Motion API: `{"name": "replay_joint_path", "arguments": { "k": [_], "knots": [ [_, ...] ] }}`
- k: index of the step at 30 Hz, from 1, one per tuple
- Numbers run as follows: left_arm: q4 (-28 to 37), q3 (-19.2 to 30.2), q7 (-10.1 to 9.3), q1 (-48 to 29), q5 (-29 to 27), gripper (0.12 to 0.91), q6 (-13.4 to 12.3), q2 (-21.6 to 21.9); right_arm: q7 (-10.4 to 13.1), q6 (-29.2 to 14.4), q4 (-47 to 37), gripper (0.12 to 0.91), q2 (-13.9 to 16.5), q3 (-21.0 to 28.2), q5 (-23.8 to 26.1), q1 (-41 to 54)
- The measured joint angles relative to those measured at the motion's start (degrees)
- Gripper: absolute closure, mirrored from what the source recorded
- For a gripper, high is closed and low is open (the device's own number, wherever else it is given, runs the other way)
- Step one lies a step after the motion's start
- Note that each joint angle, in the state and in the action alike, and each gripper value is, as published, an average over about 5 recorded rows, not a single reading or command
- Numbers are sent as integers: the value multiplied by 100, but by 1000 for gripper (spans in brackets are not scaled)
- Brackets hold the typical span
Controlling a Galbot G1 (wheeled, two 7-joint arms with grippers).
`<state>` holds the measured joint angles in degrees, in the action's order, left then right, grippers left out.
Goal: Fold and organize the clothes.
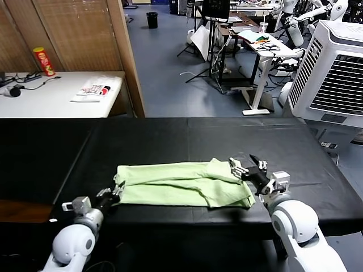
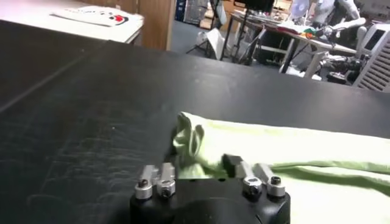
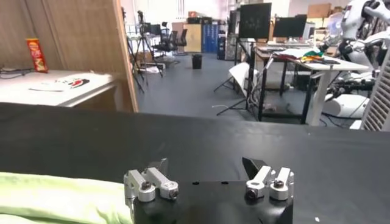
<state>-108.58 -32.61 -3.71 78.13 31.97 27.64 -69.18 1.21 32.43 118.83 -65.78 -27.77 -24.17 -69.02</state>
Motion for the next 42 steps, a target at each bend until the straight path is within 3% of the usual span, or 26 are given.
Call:
{"name": "replay_joint_path", "arguments": {
  "k": [3,5,9,12,17,21,24,28,34,42],
  "knots": [
    [-17,2,-1,20,-187,883,-27,29,-2,0,21,227,0,-39,24,-3],
    [3,-9,30,9,-403,875,-93,76,-2,1,28,227,3,-80,25,-19],
    [133,-99,259,-70,-996,873,-335,297,-2,1,34,227,3,-188,15,-82],
    [261,-213,387,-137,-1417,873,-574,615,-2,-4,40,227,-6,-289,9,-139],
    [543,-479,409,-119,-1633,873,-822,1414,0,-11,49,227,-61,-425,9,-225],
    [585,-661,281,5,-1517,873,-710,1940,3,-18,44,227,-141,-434,53,-257],
    [395,-658,114,69,-1322,873,-476,2049,1,-43,29,227,-194,-433,137,-291],
    [-150,-481,-51,39,-951,873,-190,1850,-10,-127,-4,227,-245,-495,240,-373],
    [-932,152,-258,-151,-344,873,147,1133,-37,-186,-22,227,-272,-668,376,-530],
    [-1047,1105,-403,-499,-214,873,281,246,-42,-192,15,227,-362,-799,509,-699]
  ]
}}
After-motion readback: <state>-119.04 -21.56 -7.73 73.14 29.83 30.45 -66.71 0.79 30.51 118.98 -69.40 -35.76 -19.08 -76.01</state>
